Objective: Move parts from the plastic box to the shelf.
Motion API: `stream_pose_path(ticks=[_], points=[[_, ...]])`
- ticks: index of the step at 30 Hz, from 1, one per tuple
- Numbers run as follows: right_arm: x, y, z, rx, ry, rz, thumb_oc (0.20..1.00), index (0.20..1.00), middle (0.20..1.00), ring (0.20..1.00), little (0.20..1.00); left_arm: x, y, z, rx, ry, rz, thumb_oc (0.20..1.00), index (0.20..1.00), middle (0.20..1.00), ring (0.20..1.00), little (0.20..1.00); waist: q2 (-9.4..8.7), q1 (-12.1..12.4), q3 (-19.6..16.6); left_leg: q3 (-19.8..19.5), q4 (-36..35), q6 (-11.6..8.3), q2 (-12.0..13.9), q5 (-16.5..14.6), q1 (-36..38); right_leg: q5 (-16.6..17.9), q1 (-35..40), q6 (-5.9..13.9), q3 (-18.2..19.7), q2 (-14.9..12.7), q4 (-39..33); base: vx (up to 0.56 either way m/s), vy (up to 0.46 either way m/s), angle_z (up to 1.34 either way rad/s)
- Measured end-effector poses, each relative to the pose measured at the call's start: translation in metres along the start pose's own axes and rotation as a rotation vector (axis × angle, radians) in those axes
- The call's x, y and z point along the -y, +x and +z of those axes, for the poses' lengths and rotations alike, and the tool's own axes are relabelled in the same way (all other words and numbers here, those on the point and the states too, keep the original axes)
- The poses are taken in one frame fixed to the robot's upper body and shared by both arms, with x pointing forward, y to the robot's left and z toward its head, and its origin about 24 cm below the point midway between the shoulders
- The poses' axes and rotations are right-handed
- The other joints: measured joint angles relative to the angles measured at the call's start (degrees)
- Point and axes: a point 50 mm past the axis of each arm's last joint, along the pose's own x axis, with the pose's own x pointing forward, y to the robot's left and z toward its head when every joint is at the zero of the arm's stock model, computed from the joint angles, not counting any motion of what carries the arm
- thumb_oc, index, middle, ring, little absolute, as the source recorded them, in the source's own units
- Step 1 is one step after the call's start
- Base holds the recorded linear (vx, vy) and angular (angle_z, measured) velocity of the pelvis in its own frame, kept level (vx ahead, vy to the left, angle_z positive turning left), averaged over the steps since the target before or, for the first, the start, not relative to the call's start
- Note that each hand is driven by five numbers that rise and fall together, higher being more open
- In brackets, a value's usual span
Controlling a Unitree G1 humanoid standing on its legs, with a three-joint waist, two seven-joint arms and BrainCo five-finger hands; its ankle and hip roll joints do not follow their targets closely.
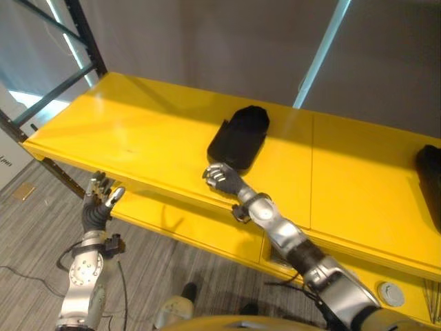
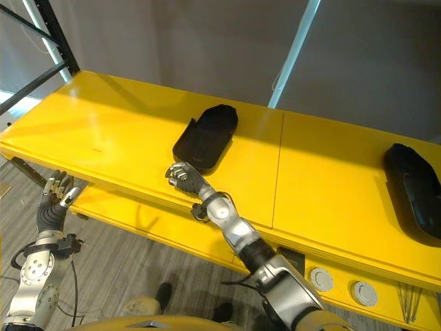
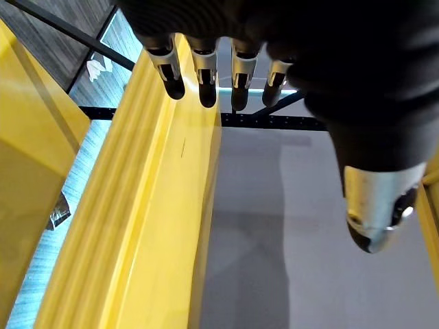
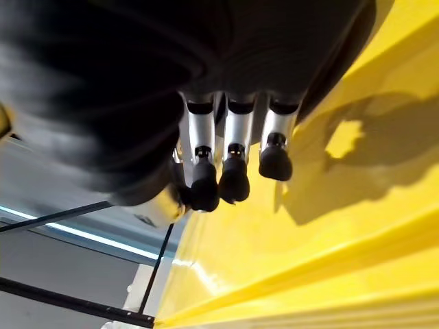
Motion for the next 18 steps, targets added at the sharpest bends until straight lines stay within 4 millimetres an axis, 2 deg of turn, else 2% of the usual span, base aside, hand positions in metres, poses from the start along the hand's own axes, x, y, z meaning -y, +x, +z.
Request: stream_pose_path(ticks=[2, 3, 4, 5, 6, 8, 10, 13, 15, 16, 18], points=[[0.008, -0.019, 0.008, 0.059, 0.039, -0.033, 0.200, 0.200, 0.200, 0.200, 0.200, -0.001, -0.001, -0.001, -0.004, -0.005, 0.016, 1.000, 1.000, 1.000, 1.000, 1.000, 0.04, -0.7, 0.0, 0.1, 0.0, 0.10, -0.1, 0.0, 0.2, 0.1, 0.1, -0.01, 0.2, -0.2, 0.0, -0.01, 0.040, -0.07], [0.014, -0.031, 0.007, 0.055, 0.060, -0.054, 0.200, 0.200, 0.200, 0.200, 0.200, 0.000, 0.000, 0.000, 0.000, -0.008, 0.019, 1.000, 1.000, 1.000, 1.000, 1.000, -0.27, -2.3, 0.3, 0.9, 0.0, 0.12, -0.1, 0.0, 0.5, 0.2, -0.1, 0.09, 0.9, -0.1, 0.0, -0.01, 0.061, -0.13], [0.029, -0.071, 0.026, 0.152, 0.130, -0.154, 0.341, 0.341, 0.341, 0.341, 0.341, 0.005, 0.002, 0.002, 0.021, -0.024, 0.023, 1.000, 1.000, 1.000, 1.000, 1.000, -0.31, -3.5, 0.3, 1.6, 0.0, 0.38, -0.3, -0.2, 0.8, 0.1, 0.0, 0.31, 1.1, -0.3, 0.0, -0.01, 0.053, -0.26], [0.035, -0.088, 0.034, 0.205, 0.159, -0.199, 0.780, 0.780, 0.780, 0.780, 0.780, 0.003, -0.001, 0.003, 0.021, -0.021, 0.035, 1.000, 1.000, 1.000, 1.000, 1.000, -0.51, -4.7, 0.2, 2.2, 0.0, 0.58, -0.3, -0.5, 1.3, 0.1, 0.1, 0.36, 2.1, -0.4, 0.0, 0.00, 0.051, -0.44], [0.036, -0.094, 0.035, 0.220, 0.188, -0.212, 1.000, 1.000, 1.000, 1.000, 1.000, -0.002, -0.004, 0.002, 0.017, -0.014, 0.048, 1.000, 1.000, 1.000, 1.000, 1.000, -0.57, -5.9, 0.1, 3.2, -0.1, 0.67, -0.3, -1.1, 1.5, 0.1, 0.2, 0.30, 2.8, -0.4, 0.0, -0.01, 0.038, -0.66], [0.041, -0.104, 0.031, 0.209, 0.239, -0.250, 1.000, 1.000, 1.000, 1.000, 1.000, 0.000, -0.002, 0.004, 0.025, -0.016, 0.039, 1.000, 1.000, 1.000, 1.000, 1.000, -0.85, -10.5, 0.0, 5.1, -0.3, 0.73, -0.2, -1.3, 2.2, 0.4, 0.1, 0.11, 4.8, -0.3, 0.0, -0.02, 0.054, -0.56], [0.042, -0.112, 0.026, 0.182, 0.257, -0.256, 1.000, 1.000, 1.000, 1.000, 1.000, 0.009, 0.004, 0.010, 0.061, -0.015, 0.008, 1.000, 1.000, 1.000, 1.000, 1.000, -0.98, -12.7, -0.3, 7.3, -0.4, 0.80, -0.1, -2.2, 3.1, 0.5, -0.7, 0.02, 6.8, -0.2, 0.0, -0.02, 0.044, -0.53], [0.039, -0.114, 0.019, 0.149, 0.267, -0.253, 1.000, 1.000, 1.000, 1.000, 1.000, 0.019, 0.008, 0.012, 0.074, -0.019, -0.026, 1.000, 1.000, 1.000, 1.000, 1.000, -0.98, -15.5, -0.6, 9.6, -0.1, 1.07, 0.0, -2.6, 4.1, 1.1, -1.2, -0.13, 9.4, 0.1, 0.0, -0.01, 0.057, -0.41], [0.040, -0.113, 0.019, 0.145, 0.254, -0.253, 1.000, 1.000, 1.000, 1.000, 1.000, 0.024, 0.009, 0.018, 0.102, 0.004, -0.055, 1.000, 1.000, 1.000, 1.000, 1.000, -0.83, -15.4, -1.2, 10.8, 0.0, 1.13, 0.1, -2.4, 4.4, 1.4, -1.6, -0.01, 10.5, 0.3, 0.0, -0.01, 0.072, -0.37], [0.041, -0.114, 0.019, 0.144, 0.242, -0.258, 1.000, 1.000, 1.000, 1.000, 1.000, 0.028, 0.008, 0.023, 0.125, 0.009, -0.075, 1.000, 1.000, 1.000, 1.000, 1.000, -0.91, -16.2, -1.3, 11.6, 0.0, 1.05, -0.1, -2.4, 4.6, 1.9, -2.0, 0.30, 11.6, 0.5, 0.0, -0.01, 0.058, -0.42], [0.048, -0.114, 0.020, 0.145, 0.198, -0.296, 1.000, 1.000, 1.000, 1.000, 1.000, 0.037, 0.008, 0.047, 0.236, 0.045, -0.146, 1.000, 1.000, 1.000, 1.000, 1.000, -0.77, -16.9, -1.4, 15.2, 0.0, 1.31, -0.2, -2.9, 5.8, 2.7, -2.6, 0.57, 15.0, 0.7, 0.0, 0.00, 0.090, -0.77]])
